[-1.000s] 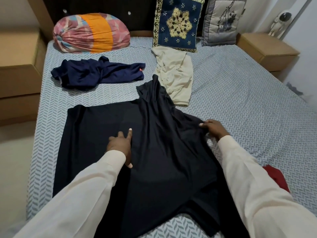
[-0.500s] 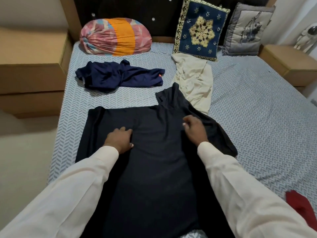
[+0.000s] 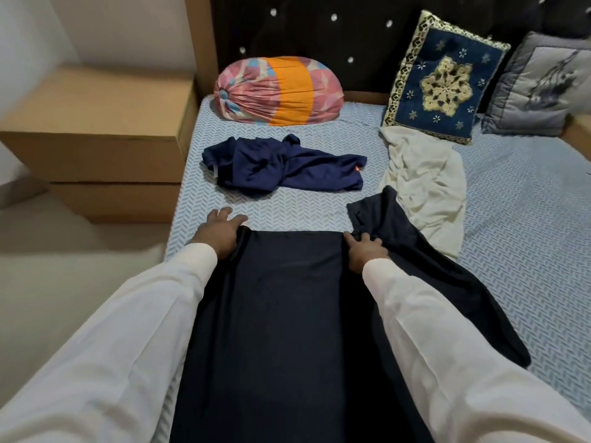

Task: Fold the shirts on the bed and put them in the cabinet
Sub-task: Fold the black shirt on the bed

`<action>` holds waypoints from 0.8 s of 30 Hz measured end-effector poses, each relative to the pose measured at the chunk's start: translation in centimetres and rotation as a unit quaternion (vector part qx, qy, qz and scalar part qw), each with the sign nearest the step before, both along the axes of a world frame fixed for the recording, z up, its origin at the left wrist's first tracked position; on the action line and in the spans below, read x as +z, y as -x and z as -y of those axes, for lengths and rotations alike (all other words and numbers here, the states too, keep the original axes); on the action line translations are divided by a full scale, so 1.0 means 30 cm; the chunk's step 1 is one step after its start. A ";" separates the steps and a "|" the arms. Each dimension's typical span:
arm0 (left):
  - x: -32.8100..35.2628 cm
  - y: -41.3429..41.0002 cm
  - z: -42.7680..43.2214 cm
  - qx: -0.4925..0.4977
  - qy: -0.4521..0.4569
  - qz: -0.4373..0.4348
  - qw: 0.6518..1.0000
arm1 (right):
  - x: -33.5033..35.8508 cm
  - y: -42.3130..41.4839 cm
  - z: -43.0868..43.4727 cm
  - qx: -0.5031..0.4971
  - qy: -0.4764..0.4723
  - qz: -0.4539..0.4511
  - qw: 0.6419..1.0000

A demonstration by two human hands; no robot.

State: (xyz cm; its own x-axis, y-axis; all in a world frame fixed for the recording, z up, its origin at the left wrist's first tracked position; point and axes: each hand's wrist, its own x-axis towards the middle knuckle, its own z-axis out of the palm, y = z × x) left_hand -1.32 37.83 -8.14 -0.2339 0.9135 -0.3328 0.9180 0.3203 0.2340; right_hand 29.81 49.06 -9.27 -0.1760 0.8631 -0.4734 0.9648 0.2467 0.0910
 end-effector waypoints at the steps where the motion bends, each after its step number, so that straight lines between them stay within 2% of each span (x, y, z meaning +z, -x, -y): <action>1: -0.006 0.017 -0.014 -0.007 0.003 -0.004 1.000 | -0.006 0.010 -0.003 -0.004 -0.001 0.007 1.000; 6: -0.043 0.066 -0.067 -0.054 0.017 -0.043 0.997 | -0.013 0.001 -0.031 -0.017 -0.004 0.018 1.000; 8: -0.044 0.082 -0.082 -0.056 0.029 -0.001 0.998 | -0.009 -0.007 -0.035 -0.024 0.002 0.019 1.000; 11: -0.022 0.135 -0.088 -0.051 -0.001 0.086 0.995 | -0.009 -0.009 -0.029 -0.026 0.001 0.026 0.999; 14: 0.013 0.201 -0.072 0.012 -0.057 0.163 0.985 | -0.001 -0.001 -0.030 -0.018 0.006 0.033 0.999; 16: 0.019 0.223 -0.056 0.077 -0.071 0.248 0.963 | 0.004 0.006 -0.033 -0.014 0.007 0.039 0.999; 19: 0.013 0.222 -0.037 0.165 -0.038 0.377 0.910 | 0.006 0.006 -0.038 -0.016 0.011 0.042 0.999; 21: 0.017 0.221 -0.030 0.199 -0.024 0.440 0.875 | 0.003 0.004 -0.042 -0.015 0.013 0.043 0.999; 24: 0.019 0.230 -0.030 0.238 -0.057 0.500 0.830 | -0.001 0.003 -0.048 -0.015 0.019 0.044 0.999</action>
State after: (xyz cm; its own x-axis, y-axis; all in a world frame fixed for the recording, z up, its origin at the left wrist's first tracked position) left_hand -8.23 38.72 -7.57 -0.2362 0.8352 -0.4966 0.0206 0.5153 0.8568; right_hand 29.72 50.50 -9.30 -0.1059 0.8490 -0.5177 0.9607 0.2218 0.1671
